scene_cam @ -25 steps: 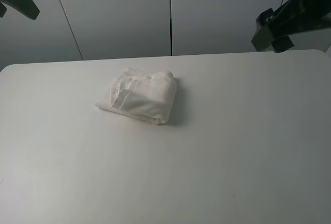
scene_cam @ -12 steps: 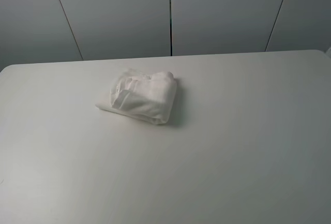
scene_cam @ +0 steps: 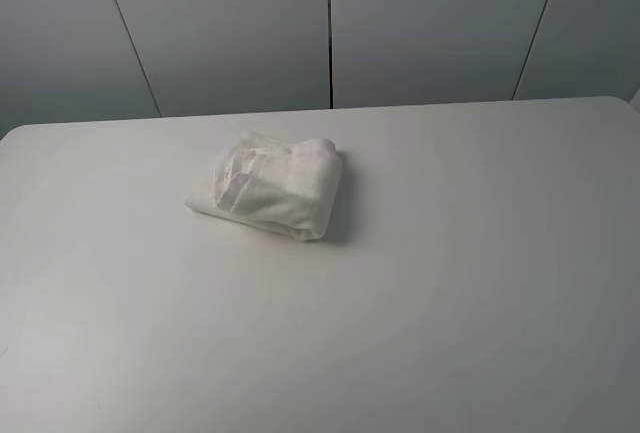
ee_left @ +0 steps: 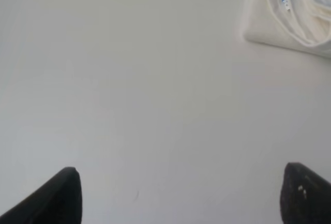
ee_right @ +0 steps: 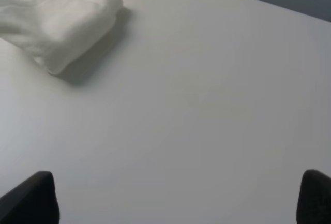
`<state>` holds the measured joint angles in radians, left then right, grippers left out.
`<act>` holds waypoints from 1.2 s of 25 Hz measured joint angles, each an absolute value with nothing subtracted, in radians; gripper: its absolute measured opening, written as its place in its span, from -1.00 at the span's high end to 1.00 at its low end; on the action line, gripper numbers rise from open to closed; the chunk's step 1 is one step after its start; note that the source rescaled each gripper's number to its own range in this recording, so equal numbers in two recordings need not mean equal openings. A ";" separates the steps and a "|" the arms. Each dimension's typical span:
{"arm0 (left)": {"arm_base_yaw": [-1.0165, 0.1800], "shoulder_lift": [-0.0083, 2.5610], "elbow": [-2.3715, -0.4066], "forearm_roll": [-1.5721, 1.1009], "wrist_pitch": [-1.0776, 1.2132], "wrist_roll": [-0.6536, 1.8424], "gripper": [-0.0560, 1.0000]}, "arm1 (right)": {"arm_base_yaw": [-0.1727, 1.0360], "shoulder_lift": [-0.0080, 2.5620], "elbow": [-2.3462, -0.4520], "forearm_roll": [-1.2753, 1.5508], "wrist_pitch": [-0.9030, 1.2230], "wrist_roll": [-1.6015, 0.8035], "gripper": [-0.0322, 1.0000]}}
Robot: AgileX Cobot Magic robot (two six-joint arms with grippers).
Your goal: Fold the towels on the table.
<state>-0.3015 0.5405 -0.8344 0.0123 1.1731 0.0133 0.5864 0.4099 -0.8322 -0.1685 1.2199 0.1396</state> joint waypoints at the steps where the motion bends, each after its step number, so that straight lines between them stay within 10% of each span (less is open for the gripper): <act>1: -0.302 0.504 -0.814 0.012 1.175 0.011 -0.97 | 0.586 0.386 -0.814 -0.149 1.220 0.121 -1.00; 14: -0.302 0.014 -0.602 0.017 1.113 -0.032 -0.97 | 0.586 0.123 -0.542 -0.037 1.174 0.028 -1.00; 30: -0.302 0.000 -0.515 0.021 1.088 -0.046 -0.97 | 0.586 0.080 -0.512 0.019 1.104 -0.012 -1.00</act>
<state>-0.3015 0.0000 -0.5153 0.0214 1.0881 -0.0461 0.5864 0.0795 -0.5125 0.0192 1.1043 -0.0117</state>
